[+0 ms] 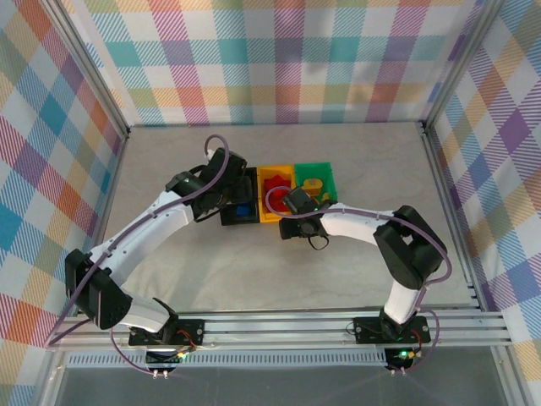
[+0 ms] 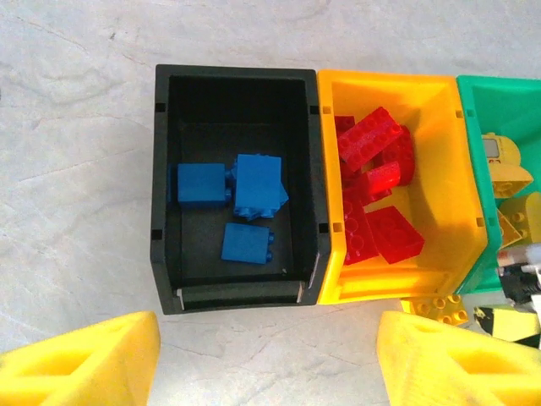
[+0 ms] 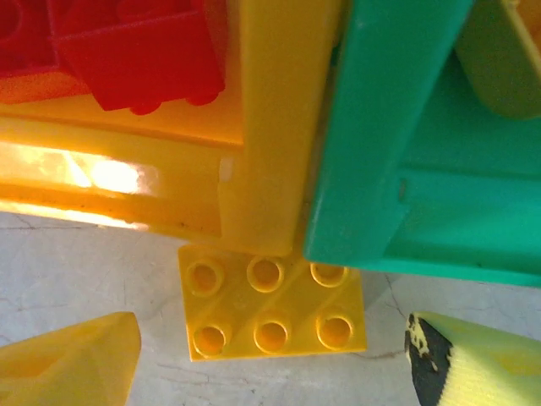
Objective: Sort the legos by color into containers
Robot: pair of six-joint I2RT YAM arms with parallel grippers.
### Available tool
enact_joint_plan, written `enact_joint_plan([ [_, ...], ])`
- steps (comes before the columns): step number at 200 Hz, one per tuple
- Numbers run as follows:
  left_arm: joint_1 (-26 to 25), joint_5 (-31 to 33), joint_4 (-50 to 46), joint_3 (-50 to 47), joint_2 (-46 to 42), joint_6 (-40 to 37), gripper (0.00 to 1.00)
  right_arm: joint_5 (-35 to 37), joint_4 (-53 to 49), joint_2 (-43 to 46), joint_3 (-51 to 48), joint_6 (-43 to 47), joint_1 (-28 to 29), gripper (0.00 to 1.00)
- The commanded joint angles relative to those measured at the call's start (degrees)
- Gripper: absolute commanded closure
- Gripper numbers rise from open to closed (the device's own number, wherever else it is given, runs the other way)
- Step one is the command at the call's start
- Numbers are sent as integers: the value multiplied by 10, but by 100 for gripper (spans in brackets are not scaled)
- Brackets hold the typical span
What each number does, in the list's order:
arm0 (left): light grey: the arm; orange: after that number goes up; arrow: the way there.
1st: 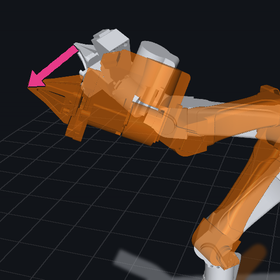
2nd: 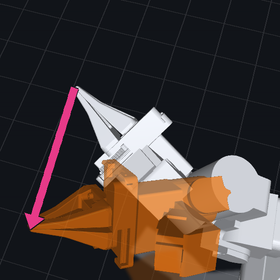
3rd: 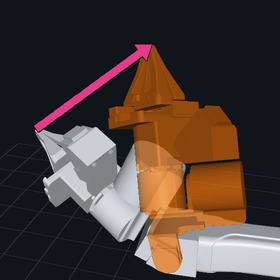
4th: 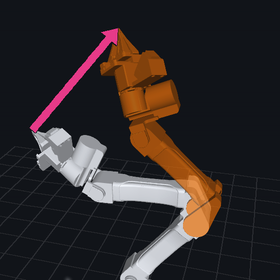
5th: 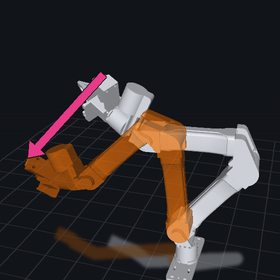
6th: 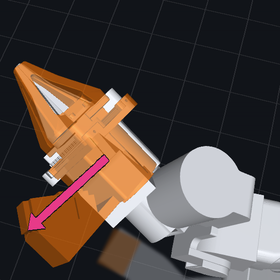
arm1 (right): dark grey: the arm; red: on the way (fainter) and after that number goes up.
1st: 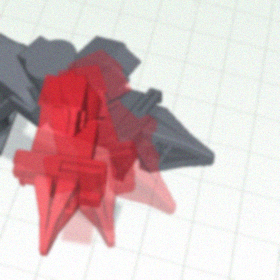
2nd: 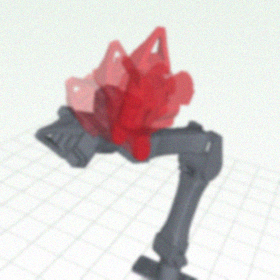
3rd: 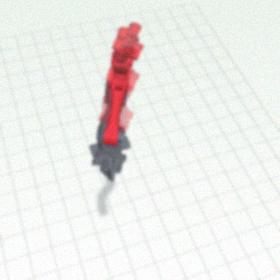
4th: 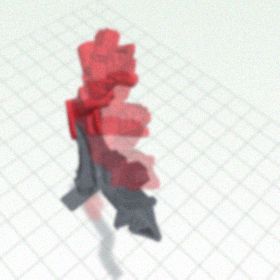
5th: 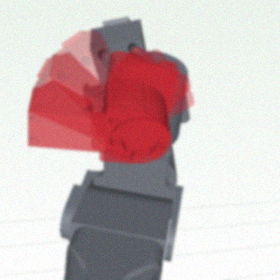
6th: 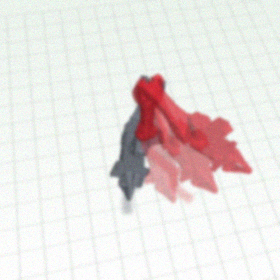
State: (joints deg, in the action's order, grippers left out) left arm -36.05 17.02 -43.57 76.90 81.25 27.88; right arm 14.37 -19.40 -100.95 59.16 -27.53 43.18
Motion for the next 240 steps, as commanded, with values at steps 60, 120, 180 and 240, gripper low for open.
enact_joint_plan([
  [60,5,-7,-14,-12,-34,12,31,30,11,-39,28,-14,8,28],
  [120,5,-14,-13,-13,-37,14,31,34,8,-47,29,-17,11,35],
  [180,5,-8,-17,-15,-44,16,30,46,-14,-33,25,-17,16,56],
  [240,5,-18,-14,-17,-49,19,29,48,-52,61,-7,-14,18,58],
])
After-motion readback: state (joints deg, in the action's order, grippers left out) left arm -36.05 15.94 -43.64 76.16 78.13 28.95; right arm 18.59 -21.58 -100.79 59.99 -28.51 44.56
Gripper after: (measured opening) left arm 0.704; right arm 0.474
